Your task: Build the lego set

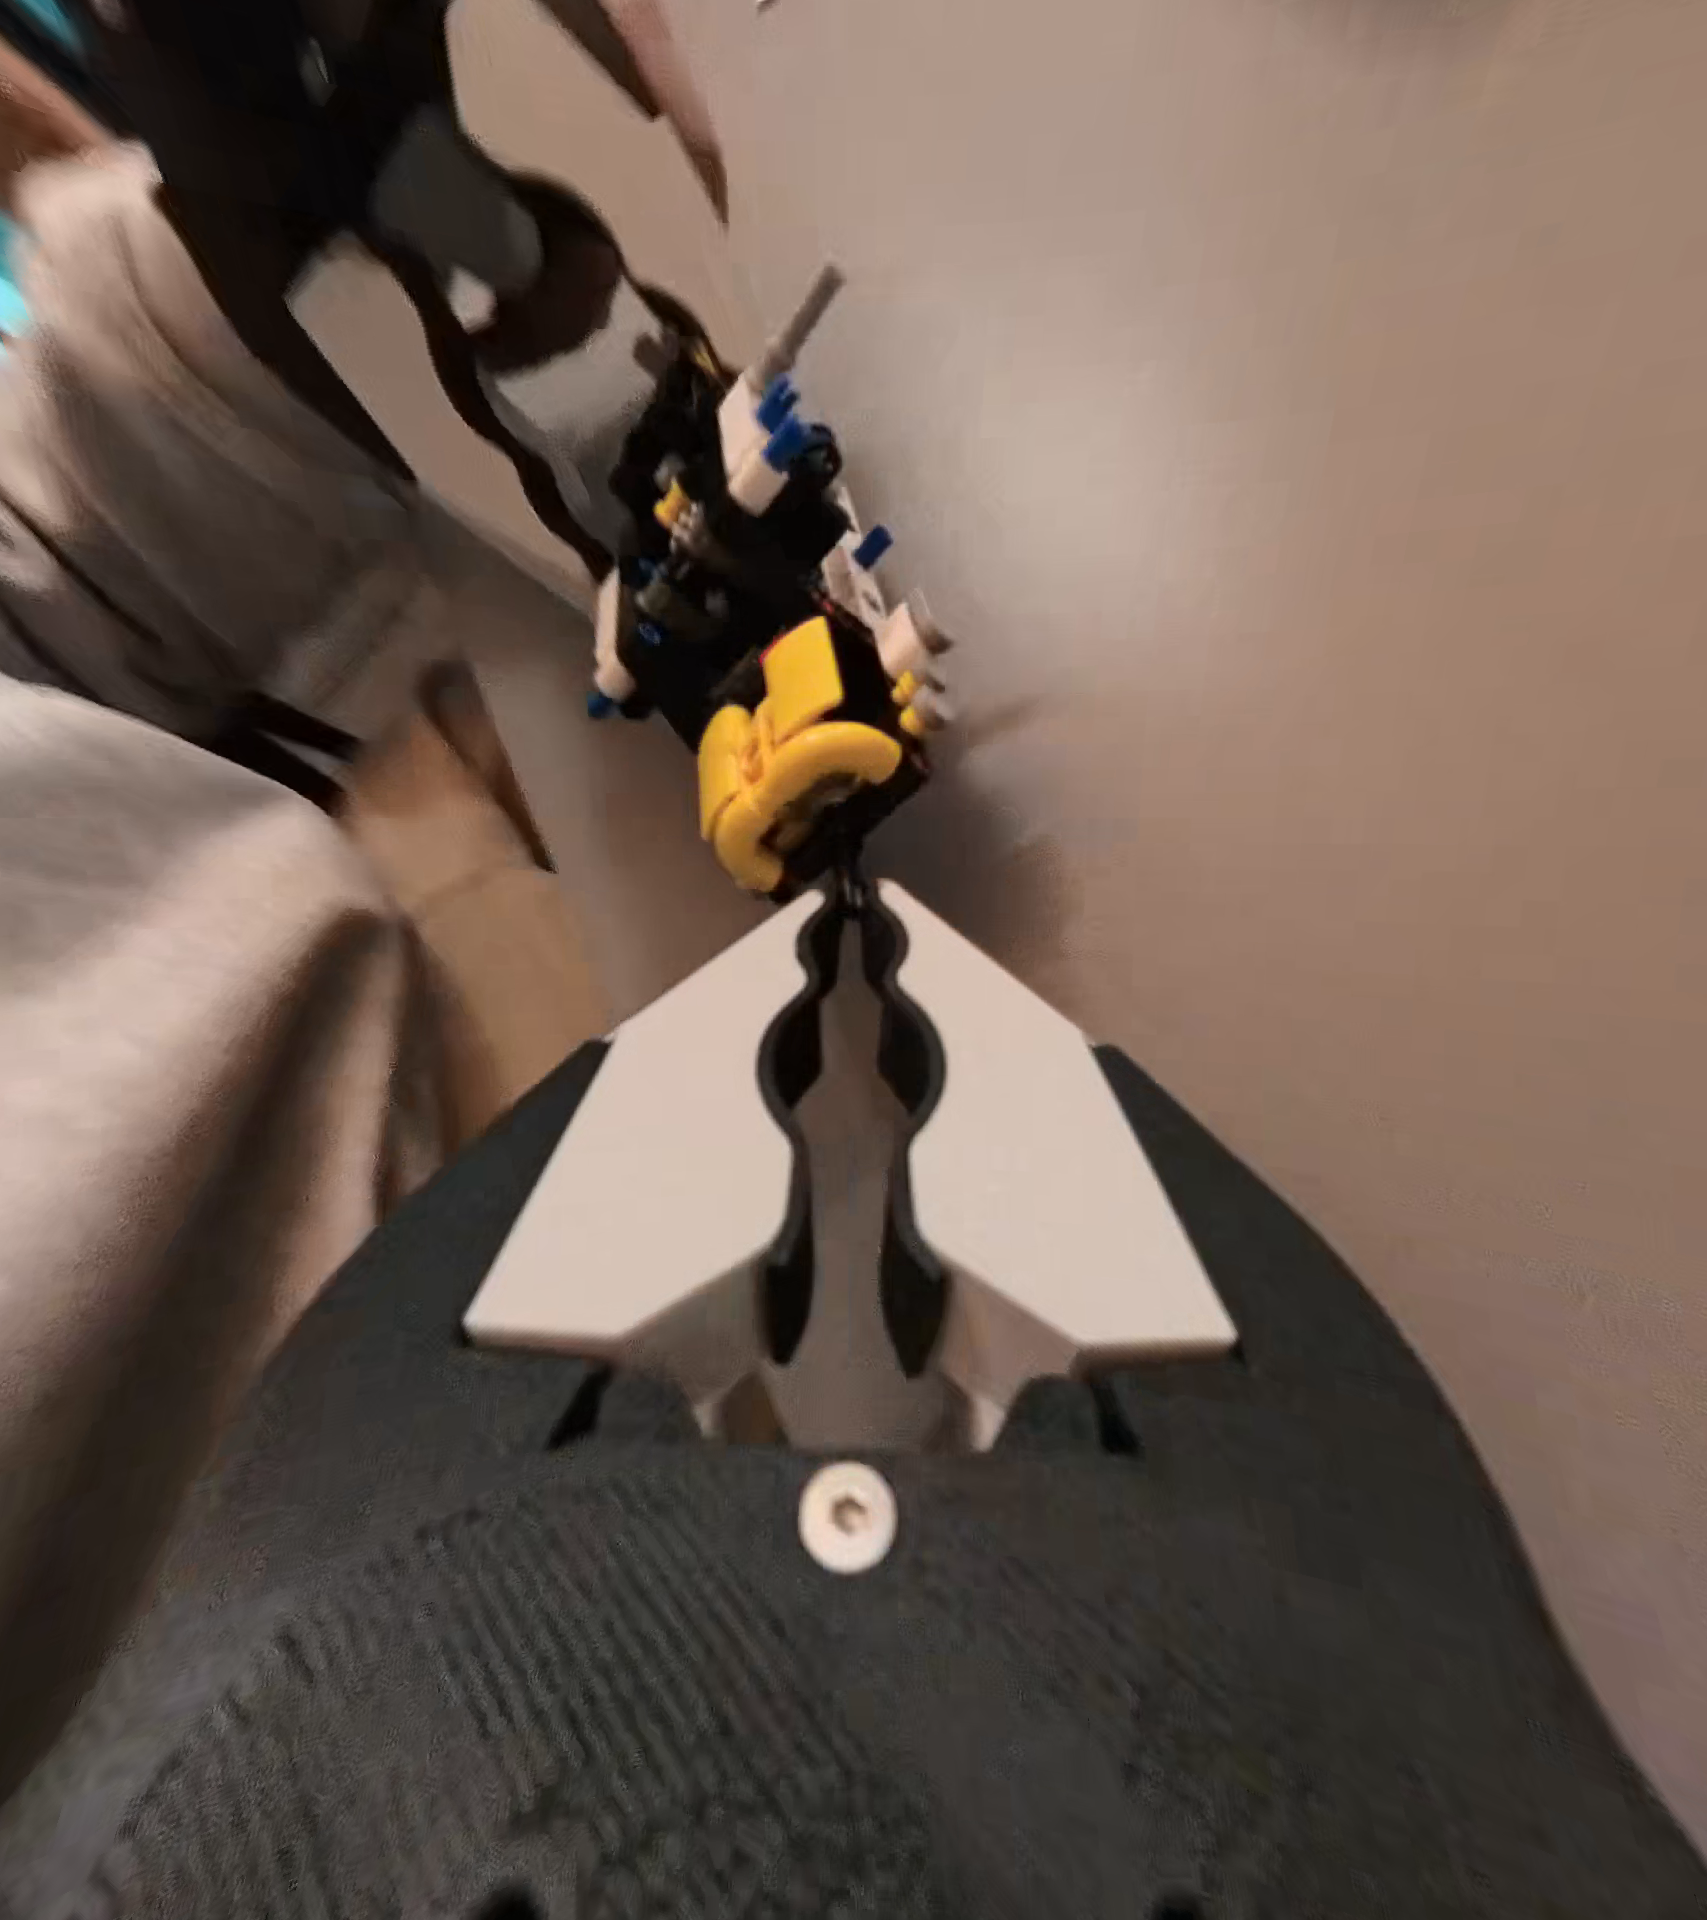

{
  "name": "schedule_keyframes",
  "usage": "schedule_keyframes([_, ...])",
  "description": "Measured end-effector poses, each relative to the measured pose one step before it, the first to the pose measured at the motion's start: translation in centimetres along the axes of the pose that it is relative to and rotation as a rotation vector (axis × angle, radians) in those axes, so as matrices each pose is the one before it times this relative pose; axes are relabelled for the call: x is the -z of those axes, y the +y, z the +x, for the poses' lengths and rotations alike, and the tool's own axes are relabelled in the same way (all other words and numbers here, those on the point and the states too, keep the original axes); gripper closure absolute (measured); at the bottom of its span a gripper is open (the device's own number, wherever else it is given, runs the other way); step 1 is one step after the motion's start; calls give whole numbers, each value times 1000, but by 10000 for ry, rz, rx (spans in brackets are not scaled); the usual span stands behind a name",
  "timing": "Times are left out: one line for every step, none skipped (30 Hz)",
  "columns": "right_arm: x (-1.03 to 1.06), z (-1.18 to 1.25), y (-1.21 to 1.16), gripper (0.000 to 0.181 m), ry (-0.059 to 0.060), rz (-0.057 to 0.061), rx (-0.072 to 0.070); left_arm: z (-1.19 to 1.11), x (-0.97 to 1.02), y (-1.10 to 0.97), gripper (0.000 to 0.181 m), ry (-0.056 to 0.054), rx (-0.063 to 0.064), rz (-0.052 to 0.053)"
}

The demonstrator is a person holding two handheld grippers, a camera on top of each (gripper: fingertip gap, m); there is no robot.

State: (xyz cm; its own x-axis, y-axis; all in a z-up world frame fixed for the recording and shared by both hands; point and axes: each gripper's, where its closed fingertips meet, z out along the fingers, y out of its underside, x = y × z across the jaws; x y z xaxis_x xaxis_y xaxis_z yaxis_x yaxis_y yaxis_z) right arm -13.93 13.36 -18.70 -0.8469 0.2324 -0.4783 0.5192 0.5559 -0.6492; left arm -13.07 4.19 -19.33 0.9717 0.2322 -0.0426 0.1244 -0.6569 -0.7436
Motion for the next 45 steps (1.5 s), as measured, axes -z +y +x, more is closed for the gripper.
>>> schedule_keyframes([16,-173,-33,179,-554,201,-851,0,-2,1,127,-1,-15,-4])
schedule_keyframes([-9,-113,2,179,-454,170,-712,2,-4,5,127,-2,-13,-12])
schedule_keyframes([-8,-89,37,180,-402,101,-638,1,-1,-7,127,3,-10,-10])
schedule_keyframes([33,-131,-16,180,-387,100,-482,-3,-9,-7,127,4,-1,-1])
schedule_keyframes([65,-11,-54,180,-222,123,-163,-3,-22,-16,127,-5,1,12])
schedule_keyframes([71,94,-20,179,-48,103,160,-9,-26,-21,127,-4,6,15])
schedule_keyframes([124,185,-4,173,106,62,299,2,-9,-10,127,-1,0,3])
schedule_keyframes([185,215,-71,159,211,51,373,-6,4,4,127,1,6,1])
schedule_keyframes([228,64,-159,150,192,71,532,0,-6,-9,127,3,8,6])
schedule_keyframes([247,-28,-230,142,205,87,689,0,-1,-7,127,5,7,8])
schedule_keyframes([226,-64,-224,138,265,64,817,-9,-4,-7,127,10,13,7])
schedule_keyframes([158,-193,-153,134,265,-9,959,-6,-17,-5,127,10,13,6])
schedule_keyframes([91,-101,-22,132,386,-136,1082,-13,4,0,127,9,12,7])
schedule_keyframes([43,93,114,135,573,-291,1184,1,-8,-10,127,8,14,6])
schedule_keyframes([14,181,188,138,714,-427,1276,-7,-6,-6,127,3,11,2])
schedule_keyframes([27,389,175,141,929,-516,1378,-1,-1,0,127,2,9,-1])
schedule_keyframes([24,500,110,143,1064,-542,1494,-5,-4,-4,127,4,14,1])
schedule_keyframes([29,364,19,146,990,-518,1598,1,1,-4,127,3,12,7])
schedule_keyframes([14,313,-122,149,932,-430,1549,-9,-6,-7,127,3,10,3])
schedule_keyframes([-17,95,-233,152,695,-302,1348,-8,-3,-1,127,4,9,-1])
schedule_keyframes([-69,-297,-235,159,303,-246,1006,-6,-1,0,127,0,6,-1])
schedule_keyframes([-105,-384,-182,160,96,-221,582,-1,-14,1,127,-1,-3,0])
schedule_keyframes([-128,-454,-171,160,-55,-155,282,6,-1,-4,127,-2,-2,4])
schedule_keyframes([-147,-263,-46,160,-9,-190,186,-5,4,-1,127,-3,1,5])
schedule_keyframes([-144,58,137,162,185,-259,256,8,-7,-8,127,-3,0,2])
schedule_keyframes([-123,129,131,165,233,-252,387,-3,-9,2,127,-2,1,4])
schedule_keyframes([-56,128,-3,175,254,-166,449,-1,-6,-12,127,-2,2,9])
schedule_keyframes([-34,70,-72,179,228,-126,426,5,-18,-3,127,-6,-3,-1])
schedule_keyframes([-125,26,61,179,156,-215,326,0,-2,1,127,-6,-6,-4])
schedule_keyframes([-133,4,115,179,68,-214,202,-1,5,-11,127,9,26,4])
schedule_keyframes([-74,-8,58,179,-27,-141,39,3,-14,-23,127,6,20,14])
schedule_keyframes([-29,-26,19,179,-134,-59,-183,-6,-5,-7,127,2,0,4])
schedule_keyframes([18,-65,-24,179,-258,24,-391,7,-2,-7,127,2,-9,6])
schedule_keyframes([58,-104,-55,179,-376,110,-538,9,-1,-6,127,-1,-13,7])
schedule_keyframes([120,-135,-114,180,-492,189,-660,15,-5,-15,127,-4,-22,-6])
schedule_keyframes([205,-128,-206,179,-553,283,-736,12,1,20,127,-12,-41,-28])
schedule_keyframes([185,-151,-215,180,-588,316,-777,37,2,37,127,-4,-51,-33])
schedule_keyframes([45,-185,-81,180,-587,254,-841,45,-3,-5,127,10,-24,-17])
schedule_keyframes([-33,-111,-16,179,-525,249,-840,9,-5,-13,127,-7,-9,-8])
schedule_keyframes([-14,-71,-35,179,-504,252,-836,-4,4,15,127,0,-9,-15])
schedule_keyframes([-15,-112,-30,179,-571,178,-926,12,-8,-4,127,3,-10,-6])
schedule_keyframes([32,-98,-86,179,-591,184,-954,12,-4,3,126,0,-17,-10])
schedule_keyframes([18,-88,-50,179,-562,167,-925,6,7,17,126,-2,-18,-15])
schedule_keyframes([-21,-97,-11,179,-542,143,-915,6,-2,-15,126,-4,-18,-2])
schedule_keyframes([3,-99,-52,179,-533,175,-873,6,-4,14,126,-10,-47,-10])
